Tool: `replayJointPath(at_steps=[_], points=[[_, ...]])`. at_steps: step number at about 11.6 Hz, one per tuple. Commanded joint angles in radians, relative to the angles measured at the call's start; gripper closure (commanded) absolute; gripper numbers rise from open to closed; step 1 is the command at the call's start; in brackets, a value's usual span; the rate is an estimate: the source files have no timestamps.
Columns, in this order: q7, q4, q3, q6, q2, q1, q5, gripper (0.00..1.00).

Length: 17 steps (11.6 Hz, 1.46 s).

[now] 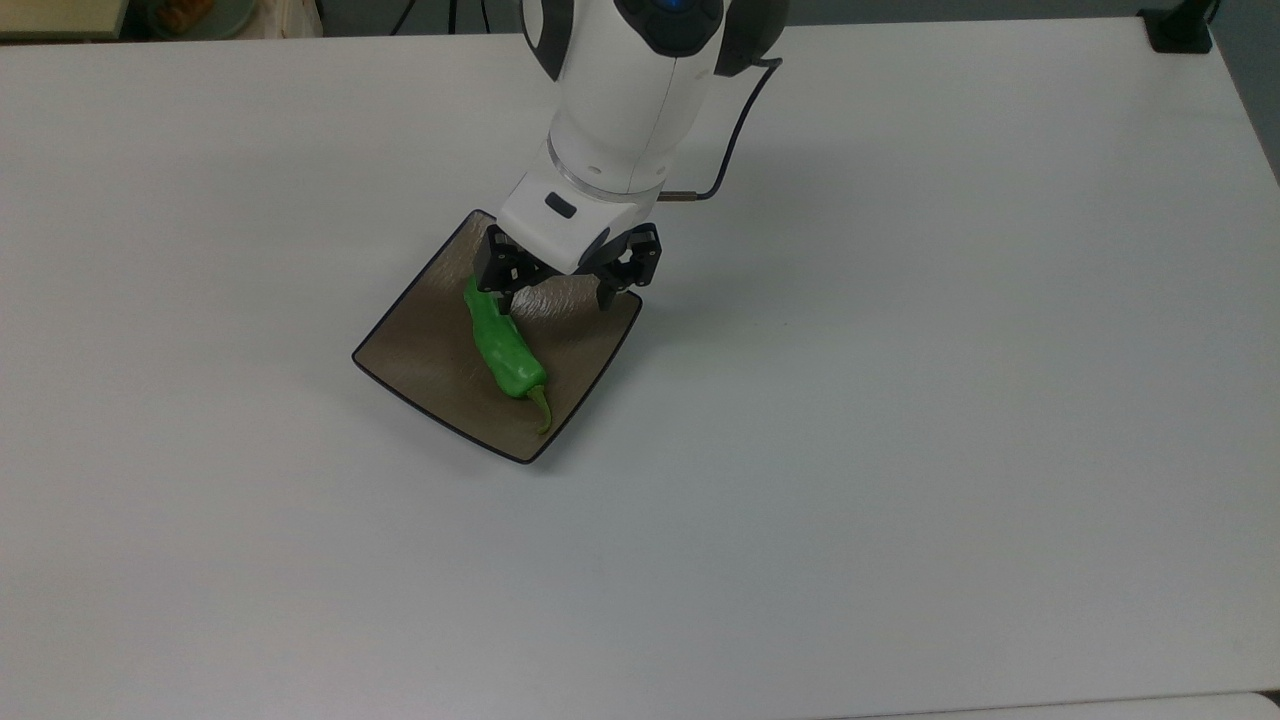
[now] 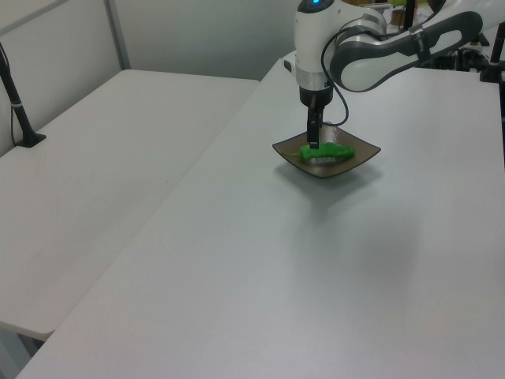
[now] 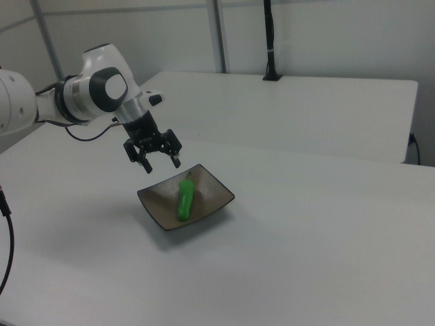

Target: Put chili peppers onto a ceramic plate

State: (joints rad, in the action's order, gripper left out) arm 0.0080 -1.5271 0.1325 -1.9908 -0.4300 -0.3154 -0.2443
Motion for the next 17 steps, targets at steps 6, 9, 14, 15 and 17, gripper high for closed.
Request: replayJointPath(at_steps=[6, 9, 14, 15, 17], points=[[0.055, -0.066, 0.001, 0.115, 0.129, 0.010, 0.120, 0.00], [0.040, -0.180, -0.001, 0.113, 0.299, 0.070, 0.230, 0.00], [0.018, -0.264, -0.010, 0.101, 0.418, 0.124, 0.272, 0.00], [-0.040, -0.289, -0.014, 0.106, 0.441, 0.142, 0.290, 0.00], [-0.072, -0.295, -0.081, 0.113, 0.450, 0.214, 0.326, 0.00]])
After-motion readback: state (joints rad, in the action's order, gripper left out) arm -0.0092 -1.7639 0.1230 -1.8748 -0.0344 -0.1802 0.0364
